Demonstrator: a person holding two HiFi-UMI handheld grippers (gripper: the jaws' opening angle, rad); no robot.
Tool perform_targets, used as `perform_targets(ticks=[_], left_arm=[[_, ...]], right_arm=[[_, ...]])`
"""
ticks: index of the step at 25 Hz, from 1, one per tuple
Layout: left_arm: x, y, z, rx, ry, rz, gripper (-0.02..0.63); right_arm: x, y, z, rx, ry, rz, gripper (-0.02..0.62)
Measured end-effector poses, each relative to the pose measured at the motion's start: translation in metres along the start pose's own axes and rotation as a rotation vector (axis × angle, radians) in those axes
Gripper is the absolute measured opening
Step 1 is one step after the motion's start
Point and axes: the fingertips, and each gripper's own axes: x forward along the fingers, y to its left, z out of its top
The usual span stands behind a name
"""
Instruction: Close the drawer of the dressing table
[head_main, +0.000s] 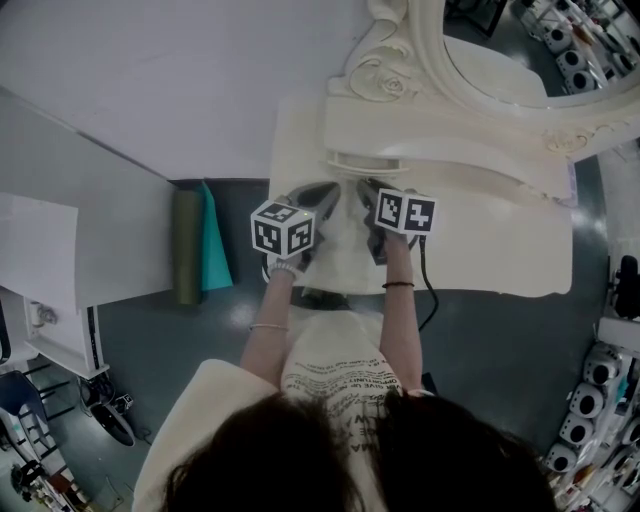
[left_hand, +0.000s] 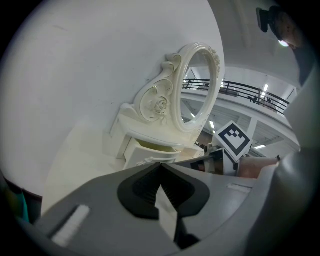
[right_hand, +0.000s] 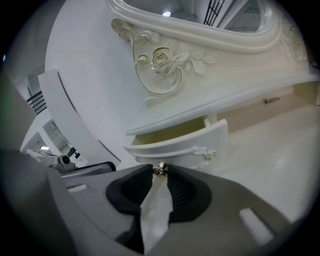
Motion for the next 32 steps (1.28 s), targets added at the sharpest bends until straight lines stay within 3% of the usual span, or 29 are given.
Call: perform_targets(ticks=[32], left_arm=[[0.012, 0.021, 0.010, -0.023, -0.019, 0.039, 0.005]], right_arm=[[0.018, -0.009, 0.022, -0.003, -0.019, 0.013, 0.100]])
